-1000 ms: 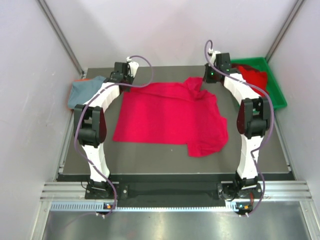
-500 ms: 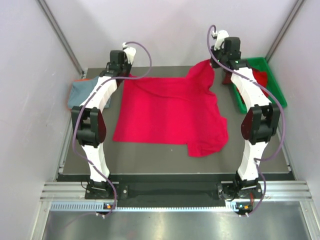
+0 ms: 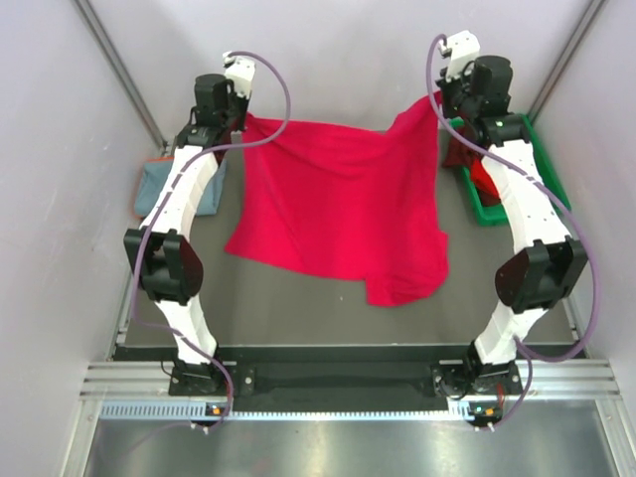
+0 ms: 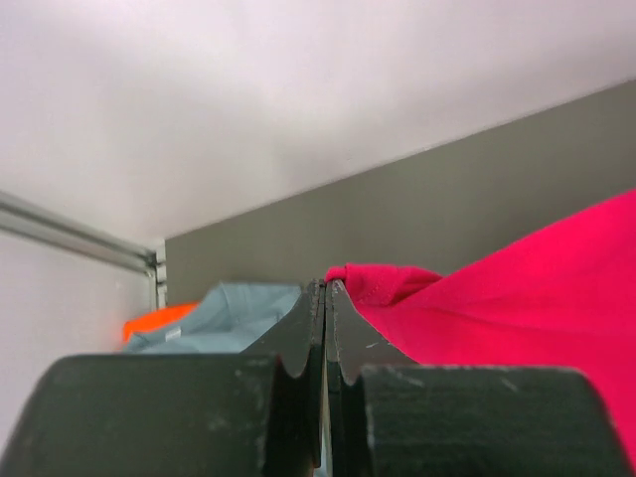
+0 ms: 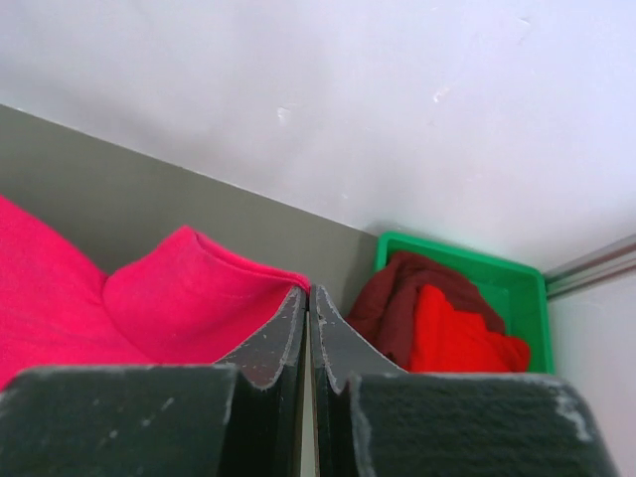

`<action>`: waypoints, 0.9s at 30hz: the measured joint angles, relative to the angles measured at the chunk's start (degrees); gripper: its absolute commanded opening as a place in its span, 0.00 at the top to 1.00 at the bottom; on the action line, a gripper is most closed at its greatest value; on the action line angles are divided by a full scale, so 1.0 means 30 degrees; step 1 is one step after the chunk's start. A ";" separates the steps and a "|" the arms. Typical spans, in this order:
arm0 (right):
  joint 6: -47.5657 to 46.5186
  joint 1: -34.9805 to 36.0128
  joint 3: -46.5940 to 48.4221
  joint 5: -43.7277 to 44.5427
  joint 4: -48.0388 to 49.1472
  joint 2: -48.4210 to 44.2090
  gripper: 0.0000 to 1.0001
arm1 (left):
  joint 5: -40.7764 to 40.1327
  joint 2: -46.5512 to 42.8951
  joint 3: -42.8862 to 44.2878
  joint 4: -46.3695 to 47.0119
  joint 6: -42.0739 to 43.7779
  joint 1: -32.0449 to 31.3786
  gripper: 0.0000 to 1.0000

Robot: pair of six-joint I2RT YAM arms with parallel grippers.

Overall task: Fold and stack the t-shirts
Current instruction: Flatten the tshirt out

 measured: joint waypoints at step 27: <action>0.0619 -0.0962 -0.3563 0.0022 -0.1727 -1.1176 1.00 | -0.0284 -1.1205 -0.6120 -0.1035 -0.0153 -0.0372 1.00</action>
